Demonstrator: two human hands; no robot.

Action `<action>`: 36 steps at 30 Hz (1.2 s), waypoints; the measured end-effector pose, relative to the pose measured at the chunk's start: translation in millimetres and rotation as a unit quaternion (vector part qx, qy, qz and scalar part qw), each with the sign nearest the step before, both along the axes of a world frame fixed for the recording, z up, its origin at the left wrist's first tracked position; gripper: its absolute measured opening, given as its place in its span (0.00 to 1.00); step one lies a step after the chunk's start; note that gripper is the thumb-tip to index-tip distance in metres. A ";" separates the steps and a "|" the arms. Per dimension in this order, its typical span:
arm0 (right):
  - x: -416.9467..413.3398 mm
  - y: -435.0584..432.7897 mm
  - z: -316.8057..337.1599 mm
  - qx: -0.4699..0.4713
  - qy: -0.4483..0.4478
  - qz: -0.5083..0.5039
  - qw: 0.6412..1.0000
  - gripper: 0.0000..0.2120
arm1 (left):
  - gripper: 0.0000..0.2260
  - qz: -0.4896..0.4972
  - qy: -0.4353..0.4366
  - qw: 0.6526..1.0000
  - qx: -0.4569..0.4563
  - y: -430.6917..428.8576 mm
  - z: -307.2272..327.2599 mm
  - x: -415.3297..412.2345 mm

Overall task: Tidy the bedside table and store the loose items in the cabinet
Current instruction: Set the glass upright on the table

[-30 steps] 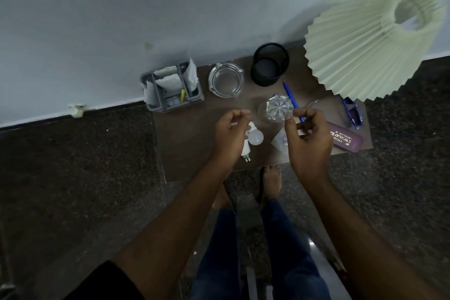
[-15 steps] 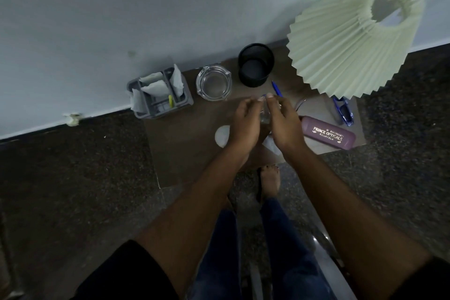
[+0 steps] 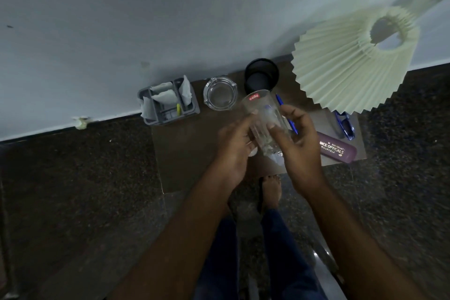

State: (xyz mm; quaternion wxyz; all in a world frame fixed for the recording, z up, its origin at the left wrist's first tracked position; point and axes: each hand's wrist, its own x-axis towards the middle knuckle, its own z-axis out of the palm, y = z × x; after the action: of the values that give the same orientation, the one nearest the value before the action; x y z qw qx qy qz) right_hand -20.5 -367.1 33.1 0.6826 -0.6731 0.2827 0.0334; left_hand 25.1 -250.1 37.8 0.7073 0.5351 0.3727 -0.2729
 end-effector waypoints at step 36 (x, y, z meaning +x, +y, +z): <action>111.8 62.8 -73.5 -0.269 -0.087 0.213 0.935 0.28 | 0.25 -0.214 -0.306 0.891 0.258 90.8 -52.1 78.1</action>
State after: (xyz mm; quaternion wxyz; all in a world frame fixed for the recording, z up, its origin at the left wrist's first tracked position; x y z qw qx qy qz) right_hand 91.3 -304.2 -40.5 0.4747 -0.8763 0.0705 0.0417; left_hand 103.2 -159.3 -14.3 0.5474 0.8228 0.0716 -0.1351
